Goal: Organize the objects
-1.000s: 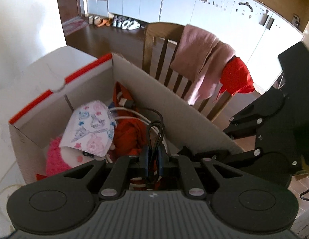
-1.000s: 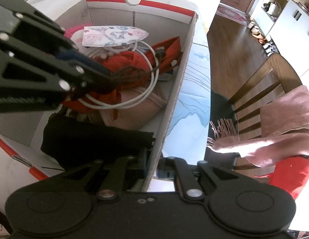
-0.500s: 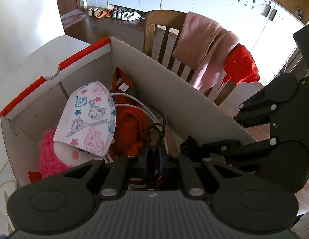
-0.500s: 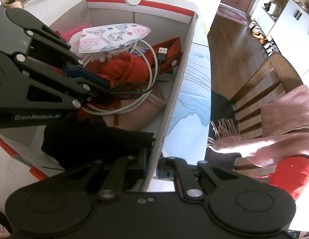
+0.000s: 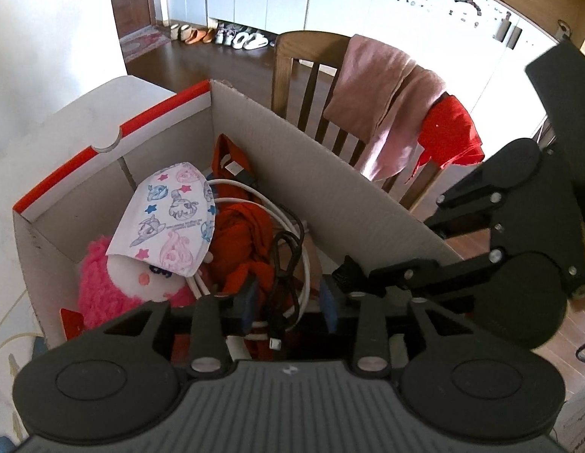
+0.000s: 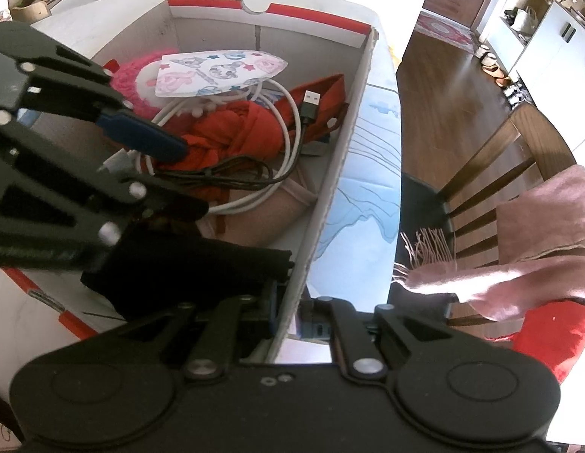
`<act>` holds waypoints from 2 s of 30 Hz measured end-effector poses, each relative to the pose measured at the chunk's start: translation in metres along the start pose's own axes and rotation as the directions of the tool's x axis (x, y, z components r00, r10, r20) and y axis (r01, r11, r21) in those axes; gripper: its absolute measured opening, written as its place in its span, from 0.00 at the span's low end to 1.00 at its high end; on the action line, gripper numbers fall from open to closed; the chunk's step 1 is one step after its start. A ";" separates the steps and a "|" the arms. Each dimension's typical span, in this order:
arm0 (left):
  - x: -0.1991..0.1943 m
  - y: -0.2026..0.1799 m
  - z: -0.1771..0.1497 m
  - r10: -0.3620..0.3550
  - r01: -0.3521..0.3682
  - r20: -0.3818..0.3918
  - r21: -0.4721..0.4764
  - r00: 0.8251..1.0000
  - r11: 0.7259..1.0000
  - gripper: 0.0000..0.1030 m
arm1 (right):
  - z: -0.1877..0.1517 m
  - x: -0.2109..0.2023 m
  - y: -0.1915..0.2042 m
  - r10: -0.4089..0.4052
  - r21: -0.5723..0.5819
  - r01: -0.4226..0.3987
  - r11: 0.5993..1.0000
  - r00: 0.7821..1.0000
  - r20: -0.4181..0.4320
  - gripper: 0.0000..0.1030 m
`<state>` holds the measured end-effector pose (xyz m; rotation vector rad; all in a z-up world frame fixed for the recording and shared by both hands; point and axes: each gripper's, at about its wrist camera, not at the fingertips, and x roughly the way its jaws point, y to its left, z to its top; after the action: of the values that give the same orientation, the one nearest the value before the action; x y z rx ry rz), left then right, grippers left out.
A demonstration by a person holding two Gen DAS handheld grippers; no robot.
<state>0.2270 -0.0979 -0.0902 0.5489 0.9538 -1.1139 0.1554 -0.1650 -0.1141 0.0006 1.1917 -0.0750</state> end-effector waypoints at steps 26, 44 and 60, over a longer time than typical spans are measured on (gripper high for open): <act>-0.098 0.009 -0.066 0.156 -0.076 0.260 -0.292 0.953 0.953 0.70 | -0.012 -0.040 -0.005 0.014 -0.021 -0.012 1.000 0.994 0.110 0.11; -0.134 0.006 -0.109 0.201 -0.118 0.290 -0.278 0.936 0.953 1.00 | -0.047 -0.115 0.026 -0.011 0.152 -0.050 0.987 0.927 0.375 0.64; -0.168 -0.006 -0.135 0.210 -0.115 0.375 -0.261 0.903 0.959 1.00 | -0.085 -0.164 0.067 0.007 0.124 -0.114 0.986 0.763 0.646 0.99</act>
<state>0.1510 0.0892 -0.0142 0.1909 0.6538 -0.9003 0.0199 -0.0854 0.0037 0.1433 0.4828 -0.1017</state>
